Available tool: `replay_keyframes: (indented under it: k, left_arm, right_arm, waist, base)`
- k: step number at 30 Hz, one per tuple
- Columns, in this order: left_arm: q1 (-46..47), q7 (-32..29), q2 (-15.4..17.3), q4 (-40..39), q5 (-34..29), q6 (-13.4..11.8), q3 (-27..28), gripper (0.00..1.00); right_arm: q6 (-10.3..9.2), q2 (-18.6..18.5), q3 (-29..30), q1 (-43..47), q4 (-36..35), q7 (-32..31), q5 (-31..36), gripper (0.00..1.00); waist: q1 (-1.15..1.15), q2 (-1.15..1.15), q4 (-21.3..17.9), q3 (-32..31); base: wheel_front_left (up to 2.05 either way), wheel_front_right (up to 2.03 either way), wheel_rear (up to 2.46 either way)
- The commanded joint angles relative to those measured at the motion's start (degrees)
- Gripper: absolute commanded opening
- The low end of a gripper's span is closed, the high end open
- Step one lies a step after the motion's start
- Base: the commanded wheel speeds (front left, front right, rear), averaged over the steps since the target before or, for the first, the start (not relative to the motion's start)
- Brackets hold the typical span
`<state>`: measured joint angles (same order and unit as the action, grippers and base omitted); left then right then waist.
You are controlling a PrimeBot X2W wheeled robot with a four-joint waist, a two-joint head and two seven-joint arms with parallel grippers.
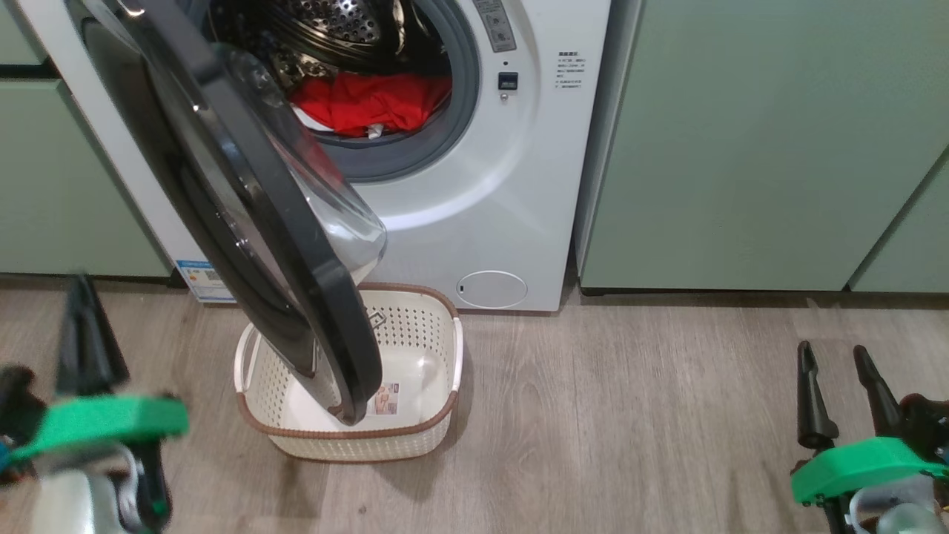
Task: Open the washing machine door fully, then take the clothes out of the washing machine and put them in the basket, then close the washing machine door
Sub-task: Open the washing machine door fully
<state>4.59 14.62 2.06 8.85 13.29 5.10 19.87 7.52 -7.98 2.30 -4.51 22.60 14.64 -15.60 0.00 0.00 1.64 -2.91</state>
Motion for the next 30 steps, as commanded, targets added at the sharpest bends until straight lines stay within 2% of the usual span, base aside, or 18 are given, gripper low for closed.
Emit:
replay_keyframes:
  k: [1,6,9,13,17,24,30]
  left_arm:
    - [4.9,0.4,0.8,-5.5,1.3,-0.7,1.6,0.00]
    - [8.5,-0.2,0.8,-12.9,2.8,-1.5,-1.1,0.00]
    - [11.4,-3.4,0.8,-19.4,4.1,-2.3,-5.8,0.00]
    - [14.1,-7.9,0.8,-26.8,3.7,-3.6,-14.6,0.00]
    - [13.7,-11.2,0.8,-30.1,3.6,-4.3,-26.2,0.00]
    - [10.8,-11.3,0.8,-27.3,3.8,-4.9,-42.9,0.00]
    - [8.4,-7.6,0.8,-18.2,3.0,-5.4,-50.4,0.00]
  right_arm:
    - [-0.03,-0.4,-0.8,-1.1,-1.7,0.4,0.7,1.00]
    - [-0.03,-0.2,-0.2,-0.8,-1.6,0.4,0.7,1.00]
    - [-0.03,0.0,0.0,-0.5,-1.5,0.4,0.7,1.00]
    - [-0.03,0.4,0.0,-0.4,-1.5,0.4,0.8,1.00]
    - [-0.03,0.5,-0.3,-0.5,-1.5,0.4,0.6,1.00]
    - [-0.03,0.5,-0.5,-0.3,-1.6,0.4,0.4,1.00]
    - [-0.03,0.1,-0.8,-0.5,-1.6,0.4,0.2,1.00]
  waist:
    - [0.00,0.00,0.4,0.0]
    - [0.00,0.00,1.0,-0.2]
    - [0.00,0.00,1.4,-0.3]
    - [0.00,0.00,1.6,-0.5]
    - [0.00,0.00,1.3,-0.5]
    - [0.00,0.00,0.9,-0.3]
    - [0.00,0.00,0.2,0.1]
  base:
    - [0.00,0.00,0.00]
    - [0.00,0.00,0.00]
    - [0.00,0.00,0.00]
    - [0.00,0.00,0.00]
    - [0.00,0.00,0.00]
    - [0.00,0.00,0.00]
    - [0.00,0.00,0.00]
